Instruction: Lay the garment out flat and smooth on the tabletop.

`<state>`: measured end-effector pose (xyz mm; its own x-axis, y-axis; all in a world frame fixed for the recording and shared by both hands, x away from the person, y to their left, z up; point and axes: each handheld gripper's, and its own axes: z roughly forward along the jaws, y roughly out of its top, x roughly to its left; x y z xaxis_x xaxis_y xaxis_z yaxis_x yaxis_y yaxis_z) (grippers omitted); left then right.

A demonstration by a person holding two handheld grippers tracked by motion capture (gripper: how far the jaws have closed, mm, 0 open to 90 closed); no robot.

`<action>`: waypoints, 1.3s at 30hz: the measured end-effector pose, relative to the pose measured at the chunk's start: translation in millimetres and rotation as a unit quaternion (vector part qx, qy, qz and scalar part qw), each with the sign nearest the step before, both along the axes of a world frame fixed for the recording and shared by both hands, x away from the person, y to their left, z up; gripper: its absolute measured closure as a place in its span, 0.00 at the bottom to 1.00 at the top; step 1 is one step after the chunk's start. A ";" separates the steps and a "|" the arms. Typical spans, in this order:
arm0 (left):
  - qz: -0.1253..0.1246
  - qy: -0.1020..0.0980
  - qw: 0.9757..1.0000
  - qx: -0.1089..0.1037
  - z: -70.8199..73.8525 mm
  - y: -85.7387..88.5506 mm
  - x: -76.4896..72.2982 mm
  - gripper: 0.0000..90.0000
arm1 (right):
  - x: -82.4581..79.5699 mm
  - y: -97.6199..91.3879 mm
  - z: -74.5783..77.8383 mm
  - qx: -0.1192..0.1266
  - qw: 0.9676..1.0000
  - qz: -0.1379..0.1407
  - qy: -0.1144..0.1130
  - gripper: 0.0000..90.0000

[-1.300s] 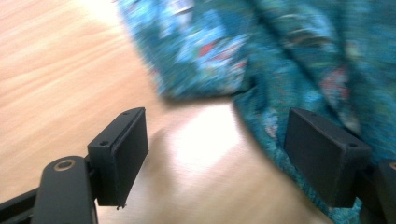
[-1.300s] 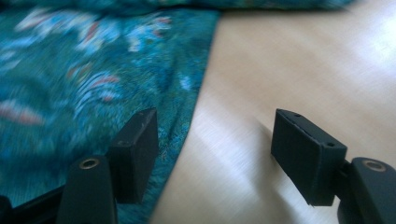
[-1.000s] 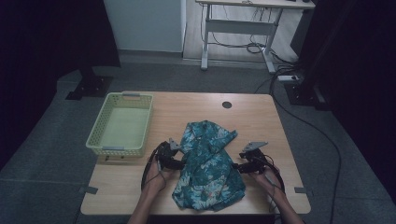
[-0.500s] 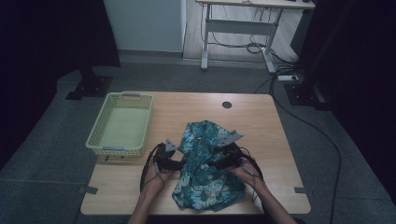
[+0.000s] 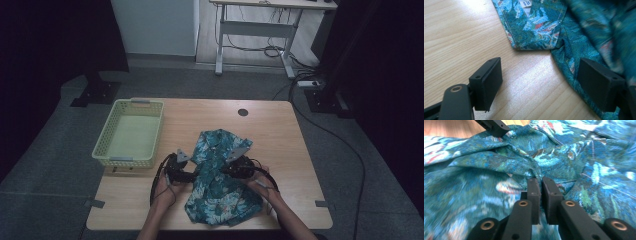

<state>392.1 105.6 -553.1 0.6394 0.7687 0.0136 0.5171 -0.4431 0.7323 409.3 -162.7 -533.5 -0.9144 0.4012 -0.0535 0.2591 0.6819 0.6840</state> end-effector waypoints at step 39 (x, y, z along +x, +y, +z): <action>0.000 0.012 1.000 0.008 27.5 -6.2 -13.5 0.25 | -35.0 -198.6 11.7 0.099 0.974 -0.199 0.034 0.44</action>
<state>378.6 99.4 -525.6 0.6392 0.7690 0.0109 0.5343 -0.4543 0.7129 374.3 -361.3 -521.8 -0.6827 0.7214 0.1163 0.5254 0.3740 0.7643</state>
